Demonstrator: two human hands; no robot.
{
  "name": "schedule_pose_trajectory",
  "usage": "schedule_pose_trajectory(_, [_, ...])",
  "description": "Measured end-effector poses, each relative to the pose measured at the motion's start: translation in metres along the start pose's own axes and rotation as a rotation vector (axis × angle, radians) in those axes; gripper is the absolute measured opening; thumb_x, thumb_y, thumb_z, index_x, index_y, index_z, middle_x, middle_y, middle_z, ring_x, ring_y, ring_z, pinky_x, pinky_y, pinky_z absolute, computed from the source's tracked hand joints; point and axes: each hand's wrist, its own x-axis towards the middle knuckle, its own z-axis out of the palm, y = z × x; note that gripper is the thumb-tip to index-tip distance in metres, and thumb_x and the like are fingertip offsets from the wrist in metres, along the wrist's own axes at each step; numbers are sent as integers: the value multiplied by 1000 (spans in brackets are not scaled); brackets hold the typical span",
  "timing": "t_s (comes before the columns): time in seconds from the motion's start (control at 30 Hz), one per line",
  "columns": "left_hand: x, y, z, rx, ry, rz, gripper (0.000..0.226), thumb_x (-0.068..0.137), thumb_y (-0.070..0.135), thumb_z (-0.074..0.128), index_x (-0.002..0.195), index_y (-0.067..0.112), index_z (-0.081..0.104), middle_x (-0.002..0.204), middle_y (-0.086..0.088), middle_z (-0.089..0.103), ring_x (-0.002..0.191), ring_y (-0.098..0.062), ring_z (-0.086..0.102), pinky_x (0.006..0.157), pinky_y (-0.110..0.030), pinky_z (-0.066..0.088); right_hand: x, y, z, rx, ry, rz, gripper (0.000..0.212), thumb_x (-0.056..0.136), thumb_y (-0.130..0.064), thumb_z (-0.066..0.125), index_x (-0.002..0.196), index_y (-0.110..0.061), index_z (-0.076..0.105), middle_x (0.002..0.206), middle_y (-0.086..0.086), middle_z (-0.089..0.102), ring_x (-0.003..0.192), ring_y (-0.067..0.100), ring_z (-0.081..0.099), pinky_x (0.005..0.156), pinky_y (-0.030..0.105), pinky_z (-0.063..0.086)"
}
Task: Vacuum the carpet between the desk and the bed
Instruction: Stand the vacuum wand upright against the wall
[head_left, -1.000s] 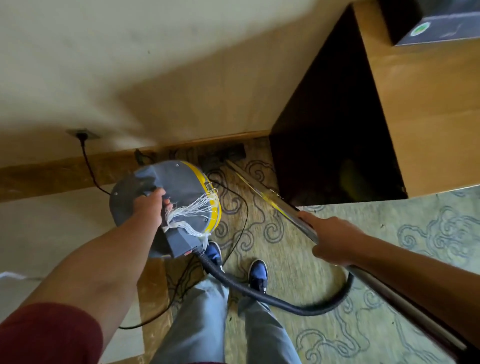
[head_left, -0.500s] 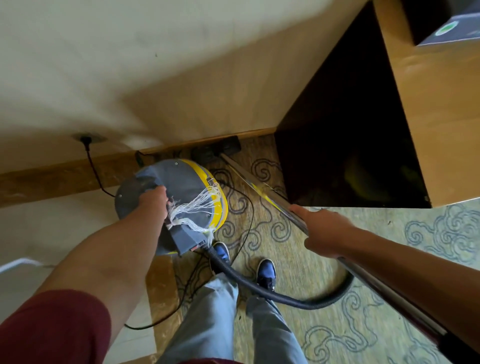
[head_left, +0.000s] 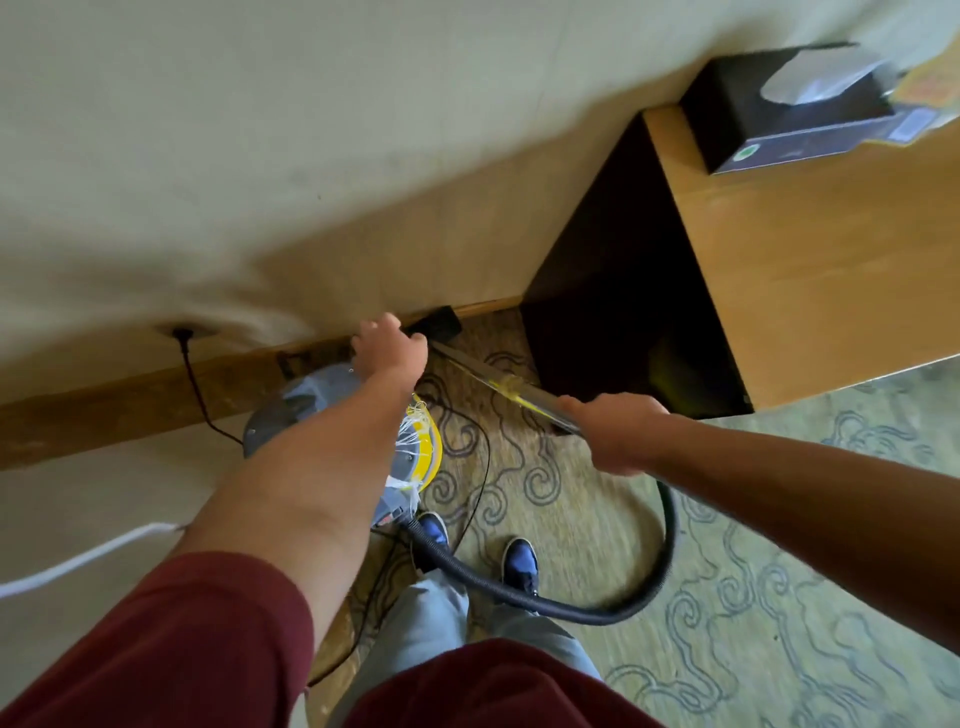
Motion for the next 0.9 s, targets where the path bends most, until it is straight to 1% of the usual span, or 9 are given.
schedule_pose_trajectory(0.13, [-25,43,7,-78,-126,55,45,94,34,58,131,8,61,138,-17,53,129,-38,53,108,-44,47,-12,9,-18,-85,0,-4,76,89,-17,60,156,-29,25,72,-4,41,64,22,50,59,37,46])
schedule_pose_trajectory(0.27, [-55,63,14,-42,-192,225,49,93,33,60,137,10,57,141,-18,49,130,-38,51,111,-40,43,-20,29,-50,-262,46,-33,71,89,-22,63,152,-34,32,76,-3,43,81,27,64,60,35,44])
schedule_pose_trajectory(0.43, [-77,88,11,-1,-291,393,60,91,32,64,146,15,50,148,-12,47,138,-29,47,113,-38,42,-32,29,-79,-311,76,-29,57,88,-21,66,142,-32,49,75,-4,43,64,20,50,53,34,38])
schedule_pose_trajectory(0.57, [-93,107,0,80,-406,655,73,85,23,70,153,17,44,155,-7,46,143,-25,45,117,-38,39,-44,23,-93,-312,32,-13,50,86,-23,70,136,-26,59,95,0,54,87,25,62,66,36,45])
schedule_pose_trajectory(0.63, [-103,116,-3,116,-452,797,68,86,23,75,149,12,50,151,-9,52,141,-25,48,116,-39,39,-49,14,-99,-320,-16,11,50,90,-23,69,139,-25,57,110,3,58,98,26,61,73,37,47])
schedule_pose_trajectory(0.67, [-110,119,-4,133,-466,842,65,86,24,76,145,11,54,148,-9,56,138,-24,51,114,-38,41,-52,9,-101,-325,-48,39,54,92,-24,69,144,-25,53,126,5,59,112,27,60,80,38,48])
schedule_pose_trajectory(0.73, [-126,122,-5,193,-505,888,52,86,22,76,135,13,62,136,-7,65,121,-22,61,101,-35,48,-62,1,-108,-347,-103,102,60,96,-26,67,151,-23,43,147,4,48,135,29,48,95,39,46])
schedule_pose_trajectory(0.8, [-141,119,-5,265,-577,878,36,84,15,71,119,17,65,124,-10,69,100,-22,62,83,-31,48,-72,-3,-121,-349,-103,106,58,96,-26,67,149,-18,46,135,6,52,134,29,48,91,39,44])
schedule_pose_trajectory(0.9, [-160,121,-17,237,-631,853,12,85,12,66,96,18,67,108,-5,69,98,-25,61,81,-33,49,-98,-11,-150,-406,-190,54,55,93,-29,71,143,-18,54,112,1,54,123,28,54,88,39,44])
